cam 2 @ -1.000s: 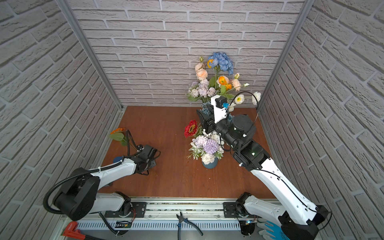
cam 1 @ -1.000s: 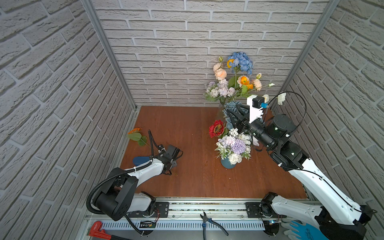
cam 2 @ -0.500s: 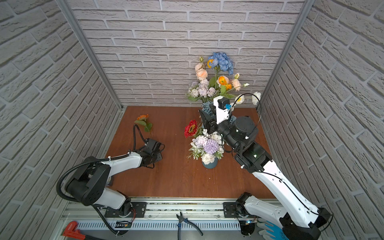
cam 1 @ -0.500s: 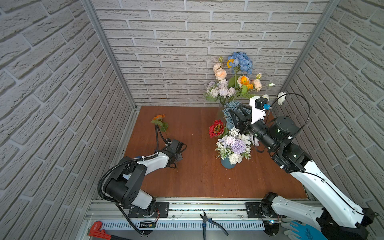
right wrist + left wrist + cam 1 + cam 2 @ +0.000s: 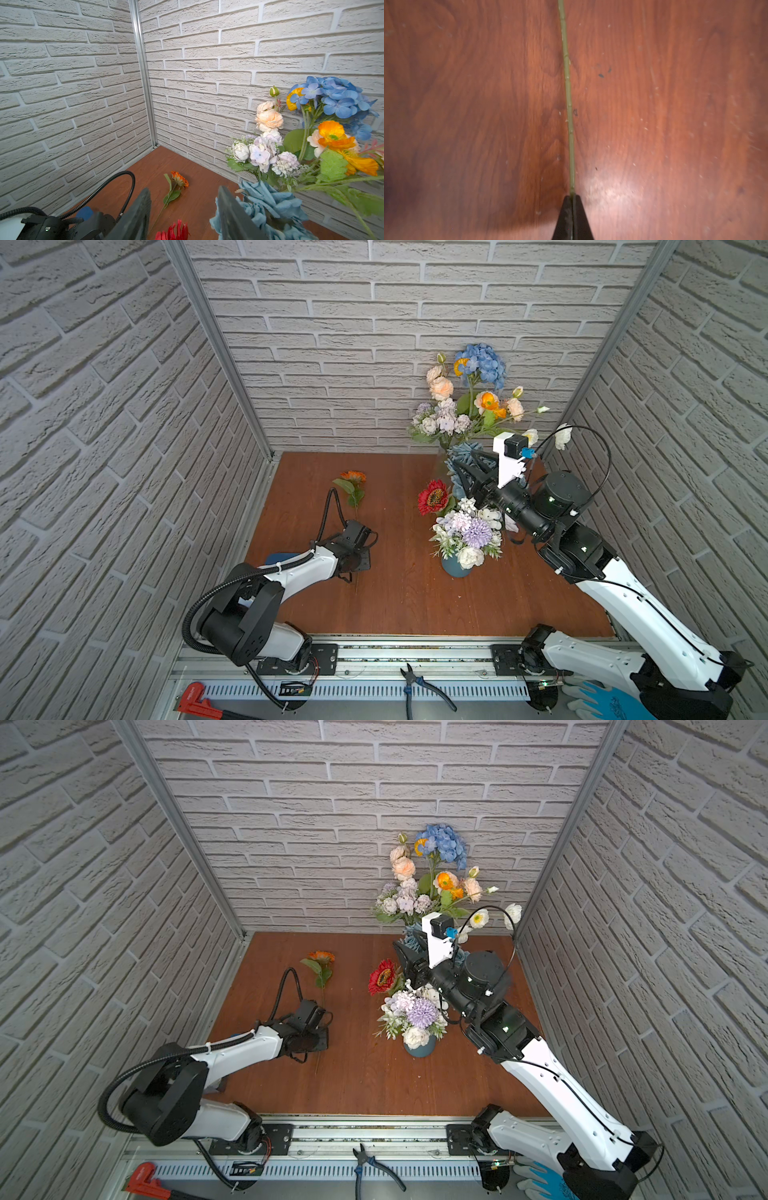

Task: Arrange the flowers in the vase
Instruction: 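Lift the orange gerbera with the left gripper while the right gripper reaches to its stem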

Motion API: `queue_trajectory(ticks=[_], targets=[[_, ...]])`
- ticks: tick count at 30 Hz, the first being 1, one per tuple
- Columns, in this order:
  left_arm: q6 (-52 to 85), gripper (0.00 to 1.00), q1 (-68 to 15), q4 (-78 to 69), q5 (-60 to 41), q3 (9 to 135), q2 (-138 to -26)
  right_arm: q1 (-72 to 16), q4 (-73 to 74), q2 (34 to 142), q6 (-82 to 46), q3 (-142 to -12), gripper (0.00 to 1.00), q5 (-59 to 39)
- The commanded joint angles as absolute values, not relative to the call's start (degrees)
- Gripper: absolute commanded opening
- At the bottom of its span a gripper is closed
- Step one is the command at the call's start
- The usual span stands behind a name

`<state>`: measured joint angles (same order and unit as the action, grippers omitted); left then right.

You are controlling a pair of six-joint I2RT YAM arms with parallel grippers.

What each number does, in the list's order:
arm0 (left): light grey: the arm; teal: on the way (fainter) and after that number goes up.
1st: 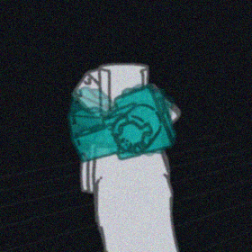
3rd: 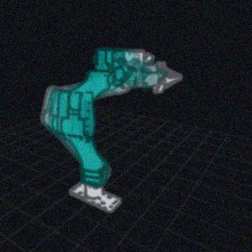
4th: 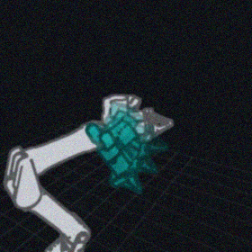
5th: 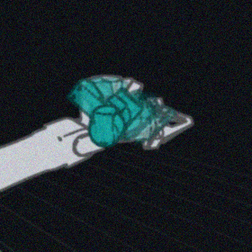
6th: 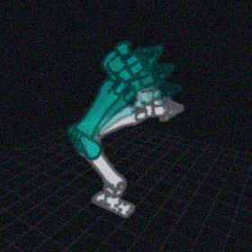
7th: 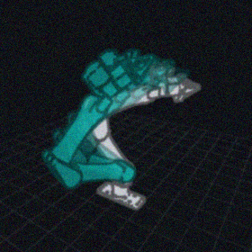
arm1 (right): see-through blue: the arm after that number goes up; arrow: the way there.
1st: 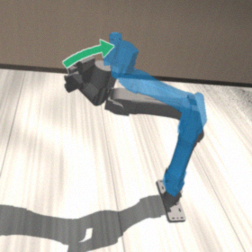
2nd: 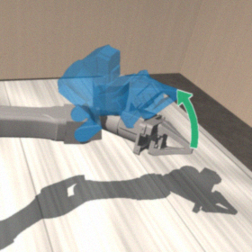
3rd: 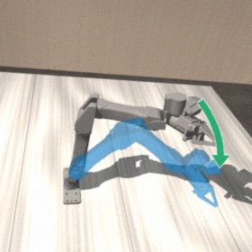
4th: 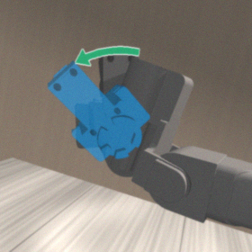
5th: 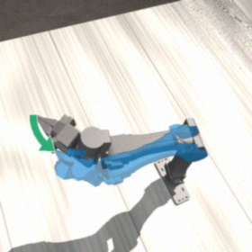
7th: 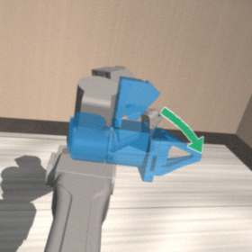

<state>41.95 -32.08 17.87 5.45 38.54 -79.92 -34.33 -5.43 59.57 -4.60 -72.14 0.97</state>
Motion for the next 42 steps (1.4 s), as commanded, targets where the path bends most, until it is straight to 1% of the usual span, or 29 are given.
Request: queue_trajectory(ticks=[1, 4, 7, 11, 15, 19, 24, 28, 31, 35, 42], targets=[[40.48, 0.00, -30.98, 20.17, 4.45, 41.31, -77.07, -34.21, -2.95, 61.07, -7.85, -72.78, 0.53, -4.81], [41.16, 0.00, -29.28, 19.09, 3.31, 41.87, -75.47, -34.28, -3.08, 63.60, -12.12, -73.45, 0.50, -9.46], [41.45, 0.00, -27.92, 18.11, 2.64, 41.93, -74.56, -34.65, -2.81, 67.31, -16.51, -73.80, 0.45, -14.29], [41.73, 0.00, -26.64, 16.83, 2.32, 40.73, -73.42, -37.55, -2.16, 73.48, -22.08, -74.39, 0.42, -16.10], [42.86, 0.00, -25.68, 14.15, 2.03, 37.61, -72.28, -43.06, -4.04, 80.42, -21.98, -77.20, 0.42, -12.03], [44.71, 0.00, -25.24, 10.08, 1.86, 33.53, -70.79, -46.70, -6.37, 87.97, -23.29, -80.76, 0.39, -6.96], [46.45, 0.00, -24.52, 5.98, 1.02, 30.29, -69.27, -49.71, -11.22, 95.84, -21.09, -87.74, 0.38, -4.87], [46.63, 0.00, -24.00, 4.49, 0.50, 29.12, -68.41, -51.75, -14.67, 100.89, -20.02, -91.24, 0.37, -0.62], [46.67, 0.00, -23.61, 3.61, 0.18, 28.22, -67.47, -53.21, -17.76, 103.61, -17.71, -93.87, 0.38, 2.04], [46.54, 0.00, -23.10, 3.41, 0.21, 26.88, -65.81, -53.70, -18.22, 105.46, -18.54, -94.60, 0.40, 3.61], [46.93, 0.00, -21.15, 4.87, 0.75, 24.40, -62.08, -54.93, -21.86, 109.05, -17.75, -97.23, 0.41, 9.32]])
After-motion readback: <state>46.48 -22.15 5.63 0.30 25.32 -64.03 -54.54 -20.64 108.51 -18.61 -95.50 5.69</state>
